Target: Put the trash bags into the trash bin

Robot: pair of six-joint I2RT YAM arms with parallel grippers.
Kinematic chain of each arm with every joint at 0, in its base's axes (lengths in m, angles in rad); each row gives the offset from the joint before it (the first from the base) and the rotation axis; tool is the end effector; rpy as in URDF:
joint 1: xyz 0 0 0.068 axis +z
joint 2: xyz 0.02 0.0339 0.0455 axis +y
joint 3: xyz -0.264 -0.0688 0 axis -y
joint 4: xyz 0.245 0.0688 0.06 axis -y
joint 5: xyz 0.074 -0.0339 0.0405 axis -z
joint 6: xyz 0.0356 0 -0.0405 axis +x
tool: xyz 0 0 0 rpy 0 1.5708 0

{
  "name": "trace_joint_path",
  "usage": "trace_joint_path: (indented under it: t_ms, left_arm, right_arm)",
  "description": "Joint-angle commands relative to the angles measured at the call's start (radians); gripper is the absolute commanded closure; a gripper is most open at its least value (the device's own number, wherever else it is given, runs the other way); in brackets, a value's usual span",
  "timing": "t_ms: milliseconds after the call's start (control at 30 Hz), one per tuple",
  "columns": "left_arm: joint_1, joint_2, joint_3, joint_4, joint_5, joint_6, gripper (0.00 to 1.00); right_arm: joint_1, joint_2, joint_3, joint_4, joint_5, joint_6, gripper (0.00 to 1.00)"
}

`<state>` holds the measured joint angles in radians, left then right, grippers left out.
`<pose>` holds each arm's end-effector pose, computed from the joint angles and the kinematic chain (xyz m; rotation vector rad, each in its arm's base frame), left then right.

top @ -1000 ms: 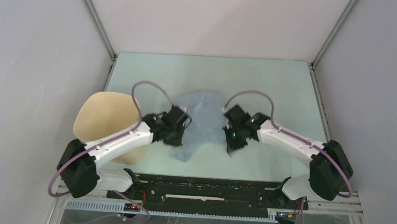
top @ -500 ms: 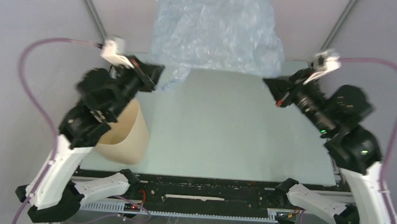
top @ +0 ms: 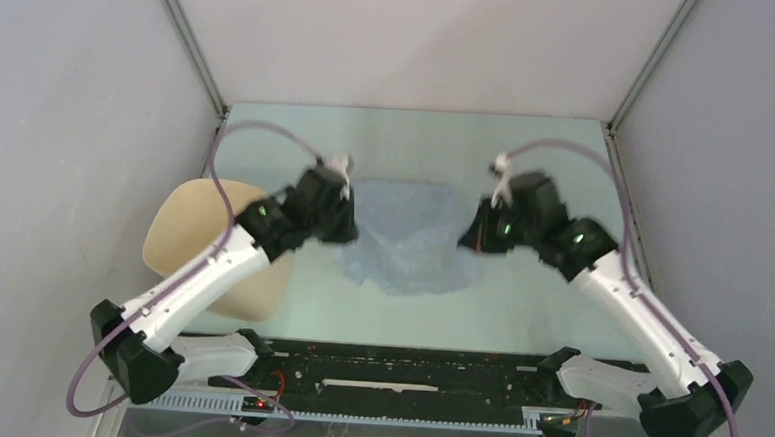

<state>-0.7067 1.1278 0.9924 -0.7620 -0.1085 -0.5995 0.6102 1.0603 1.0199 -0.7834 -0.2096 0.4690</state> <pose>0.1743 -0.1438 0.2929 0.0868 2.5093 -0.4257 0.1696 0.1276 0.3141 -0.2799 2.4930 0.7309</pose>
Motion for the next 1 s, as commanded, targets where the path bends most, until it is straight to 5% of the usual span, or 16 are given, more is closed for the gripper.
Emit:
trace_joint_path:
  t_ms: [0,67,133,233,433,533,633,833,967]
  left_arm:
    - [0.058,0.112,0.635,-0.061,-0.072,0.144,1.00]
    - [0.059,0.176,0.908,-0.105,-0.094,0.184,1.00]
    - [0.058,0.180,0.993,-0.075,-0.102,0.188,1.00]
    - [0.060,0.082,0.696,0.058,-0.101,0.141,1.00]
    - [0.048,0.015,0.044,0.108,0.068,-0.005,1.00]
    - [0.005,-0.121,-0.103,0.188,0.079,-0.061,1.00]
    - [0.010,-0.161,-0.074,0.211,0.073,-0.040,0.99]
    - [0.014,0.009,0.203,0.108,0.058,0.075,0.79]
    - [0.012,0.015,0.207,0.059,0.043,0.040,0.41]
  right_arm:
    - [-0.103,0.114,0.491,-0.062,-0.018,-0.104,1.00]
    - [-0.098,0.171,0.709,-0.154,0.018,-0.152,1.00]
    - [-0.095,0.166,0.790,-0.169,0.046,-0.156,1.00]
    - [-0.102,0.076,0.630,-0.072,0.024,-0.108,1.00]
    - [-0.117,-0.039,0.018,0.001,-0.082,0.013,1.00]
    - [-0.068,-0.127,-0.138,0.024,-0.093,0.057,1.00]
    - [-0.083,-0.176,-0.129,0.031,-0.084,0.060,1.00]
    - [-0.210,-0.075,0.072,0.013,-0.215,0.041,1.00]
    - [-0.231,-0.063,0.075,0.043,-0.267,0.111,1.00]
